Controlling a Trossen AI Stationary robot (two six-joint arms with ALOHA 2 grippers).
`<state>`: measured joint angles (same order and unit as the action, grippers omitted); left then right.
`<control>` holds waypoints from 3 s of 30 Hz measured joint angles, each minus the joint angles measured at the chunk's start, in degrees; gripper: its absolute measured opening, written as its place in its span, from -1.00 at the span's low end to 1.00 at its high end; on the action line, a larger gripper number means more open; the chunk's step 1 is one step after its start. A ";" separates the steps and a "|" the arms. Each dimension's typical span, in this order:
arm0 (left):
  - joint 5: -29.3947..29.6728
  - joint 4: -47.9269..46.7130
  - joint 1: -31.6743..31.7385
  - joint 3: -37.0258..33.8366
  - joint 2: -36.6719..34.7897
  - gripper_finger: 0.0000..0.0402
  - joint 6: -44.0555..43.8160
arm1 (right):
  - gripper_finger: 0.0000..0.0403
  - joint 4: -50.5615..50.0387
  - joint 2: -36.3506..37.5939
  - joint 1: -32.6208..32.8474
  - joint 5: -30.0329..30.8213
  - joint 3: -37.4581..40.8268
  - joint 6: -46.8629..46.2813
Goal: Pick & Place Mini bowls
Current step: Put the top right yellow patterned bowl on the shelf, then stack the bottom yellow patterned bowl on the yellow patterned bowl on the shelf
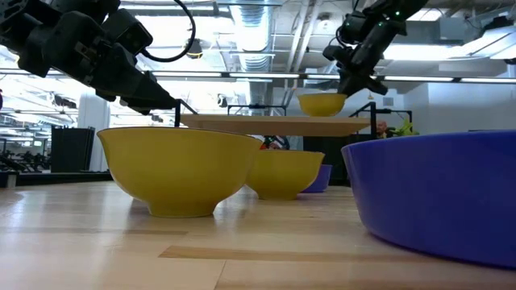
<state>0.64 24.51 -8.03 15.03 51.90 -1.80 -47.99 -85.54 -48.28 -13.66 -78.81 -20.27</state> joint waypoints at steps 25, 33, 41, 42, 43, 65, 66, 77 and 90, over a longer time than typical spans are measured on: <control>-0.01 -0.02 0.00 0.00 0.00 -0.24 0.00 | -0.94 -2.46 0.00 -0.12 0.14 0.00 -1.84; 0.00 -0.02 -0.02 0.00 0.00 -0.24 0.00 | -0.96 -2.46 0.00 -0.12 0.17 0.00 -1.82; -0.02 -0.02 -0.02 0.00 0.01 -0.24 0.00 | -0.88 -2.35 0.02 0.74 0.23 0.00 -1.82; -0.02 -0.02 0.00 0.00 0.00 -0.24 0.00 | -0.87 -2.33 0.02 0.99 0.23 0.00 -1.82; -0.01 -0.02 -0.01 0.00 0.00 -0.24 0.00 | -0.86 -2.35 0.02 1.10 0.23 0.00 -1.80; -0.01 -0.02 -0.01 0.00 0.01 -0.24 0.00 | -0.61 -2.31 -0.02 1.80 6.56 0.00 2.79; -0.02 -0.02 -0.02 0.00 0.00 -0.24 0.00 | -0.58 -2.31 -0.02 1.80 6.66 0.00 2.82; -0.02 -0.02 -0.02 0.00 0.00 -0.24 0.02 | -0.39 -2.56 1.61 1.67 7.62 -2.00 4.98; 6.06 -0.09 -0.90 0.00 1.16 -0.24 0.71 | -0.47 -3.78 11.68 7.42 7.64 -3.28 9.81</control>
<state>6.71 24.43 -8.93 15.03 53.06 -1.09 -51.77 -73.86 -40.86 -6.02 -82.08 -10.46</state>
